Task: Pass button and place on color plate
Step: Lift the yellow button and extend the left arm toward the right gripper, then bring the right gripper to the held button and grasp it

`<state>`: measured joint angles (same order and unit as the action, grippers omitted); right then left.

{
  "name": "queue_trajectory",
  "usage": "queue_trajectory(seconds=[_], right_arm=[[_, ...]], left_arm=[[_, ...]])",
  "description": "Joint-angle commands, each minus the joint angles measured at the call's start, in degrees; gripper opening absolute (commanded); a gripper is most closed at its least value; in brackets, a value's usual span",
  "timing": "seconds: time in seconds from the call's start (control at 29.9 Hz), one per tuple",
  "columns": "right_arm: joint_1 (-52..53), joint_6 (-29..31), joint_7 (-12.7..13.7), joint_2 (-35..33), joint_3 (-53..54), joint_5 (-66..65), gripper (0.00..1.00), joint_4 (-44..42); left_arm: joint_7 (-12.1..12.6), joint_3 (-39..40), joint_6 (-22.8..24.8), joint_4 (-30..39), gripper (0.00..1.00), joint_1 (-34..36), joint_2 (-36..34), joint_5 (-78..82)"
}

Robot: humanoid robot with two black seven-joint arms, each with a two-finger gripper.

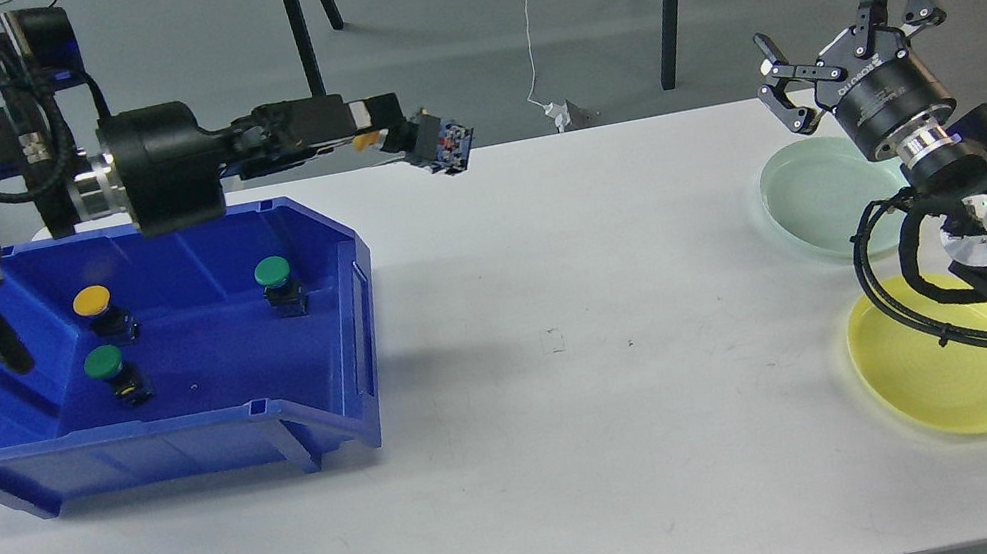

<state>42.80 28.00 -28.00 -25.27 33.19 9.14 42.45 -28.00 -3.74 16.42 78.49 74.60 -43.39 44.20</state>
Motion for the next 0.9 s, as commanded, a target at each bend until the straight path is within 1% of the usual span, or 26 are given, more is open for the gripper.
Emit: queue_trajectory(seconds=[0.0, 0.07, 0.13, 0.23, 0.27, 0.33, 0.37, 0.43, 0.5, 0.64, 0.7, 0.8, 0.87], right_arm=[[-0.4, 0.0, 0.0, -4.1, 0.2, -1.5, 0.99, 3.9], [-0.8, 0.0, 0.0, -7.0, 0.2, -6.8, 0.98, 7.1], [-1.5, 0.0, 0.0, -9.4, 0.3, -14.0, 0.98, 11.2], [-4.0, 0.0, 0.0, -12.9, 0.3, -26.1, 0.98, 20.1], [-5.0, -0.9, 0.0, -13.9, 0.3, -30.4, 0.98, 24.0], [-7.0, -7.1, 0.0, -14.9, 0.4, -36.7, 0.98, 30.7], [-7.8, -9.0, 0.0, -14.9, 0.6, -38.5, 0.98, 32.9], [-9.0, -11.4, 0.0, -14.9, 1.1, -39.5, 0.97, 36.3], [-9.7, -12.4, 0.0, -14.4, 1.7, -39.5, 0.96, 38.7], [-10.8, -13.5, 0.0, -12.6, 4.2, -39.3, 0.92, 40.4], [-11.5, -13.6, 0.0, -11.6, 5.3, -39.3, 0.92, 41.3], [-12.0, -13.8, 0.0, -11.4, 5.1, -39.3, 0.92, 42.4], [-12.1, -13.9, 0.0, -11.0, 5.0, -39.3, 0.9, 42.8]], left_arm=[[0.0, 2.9, -6.2, 0.0, 0.13, -4.8, 8.8, -5.3], [0.0, 6.2, -7.6, -1.0, 0.13, -8.8, 13.2, -5.9], [0.0, 9.2, -8.1, -2.9, 0.13, -12.4, 16.7, -5.9], [0.0, 12.3, -7.9, -4.7, 0.14, -16.6, 19.2, -5.5], [0.0, 13.3, -8.0, -4.7, 0.14, -17.2, 19.5, -5.5], [0.0, 13.9, -8.0, -4.8, 0.14, -17.4, 19.7, -5.5], [0.0, 14.0, -8.0, -4.9, 0.14, -17.4, 19.7, -5.5], [0.0, 14.0, -8.0, -5.0, 0.15, -17.4, 19.7, -5.4], [0.0, 14.0, -8.1, -5.0, 0.15, -17.4, 19.7, -5.4], [0.0, 14.0, -8.0, -4.9, 0.15, -17.4, 19.7, -5.4], [0.0, 14.0, -8.0, -4.9, 0.15, -17.4, 19.7, -5.4], [0.0, 14.0, -8.0, -5.0, 0.15, -17.4, 19.7, -5.4], [0.0, 14.0, -8.0, -5.0, 0.15, -17.5, 19.7, -5.4]])
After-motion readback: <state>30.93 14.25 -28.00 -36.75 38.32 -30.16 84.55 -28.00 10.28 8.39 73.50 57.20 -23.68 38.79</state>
